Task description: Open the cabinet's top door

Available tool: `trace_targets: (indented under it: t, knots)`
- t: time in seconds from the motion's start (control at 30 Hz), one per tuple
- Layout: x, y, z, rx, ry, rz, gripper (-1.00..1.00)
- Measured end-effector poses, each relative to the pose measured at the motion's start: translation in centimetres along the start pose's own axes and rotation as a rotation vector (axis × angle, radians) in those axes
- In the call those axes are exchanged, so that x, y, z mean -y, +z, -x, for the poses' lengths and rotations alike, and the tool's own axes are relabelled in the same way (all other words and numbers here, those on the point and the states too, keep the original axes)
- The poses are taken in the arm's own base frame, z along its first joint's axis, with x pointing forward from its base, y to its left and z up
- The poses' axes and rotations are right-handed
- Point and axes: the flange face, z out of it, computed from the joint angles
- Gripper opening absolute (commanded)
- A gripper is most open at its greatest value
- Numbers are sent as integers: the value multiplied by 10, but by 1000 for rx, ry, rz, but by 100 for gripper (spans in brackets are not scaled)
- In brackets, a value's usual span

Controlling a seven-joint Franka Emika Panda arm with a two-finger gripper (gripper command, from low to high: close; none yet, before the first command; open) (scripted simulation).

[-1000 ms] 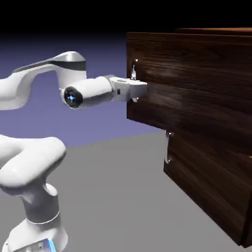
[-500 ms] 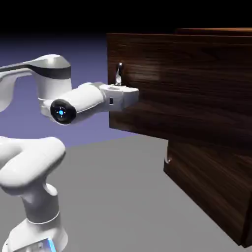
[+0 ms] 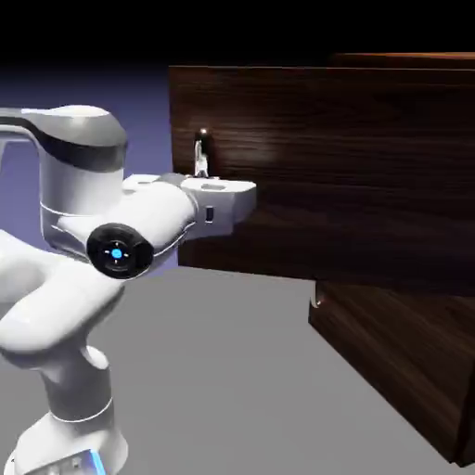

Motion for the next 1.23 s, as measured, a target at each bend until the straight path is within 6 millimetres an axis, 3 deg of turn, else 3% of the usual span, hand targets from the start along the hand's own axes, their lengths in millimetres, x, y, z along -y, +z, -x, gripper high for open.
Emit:
trace_targets:
  t: [0.3,0.57,0.73,1.23]
  knots:
    - [-26,-87,-26,139,0,-139,-100]
    - [-53,-146,-53,241,0,-241,-100]
    - [-66,-168,-66,281,0,-281,-100]
    - [-93,-209,-93,363,1,-363,-100]
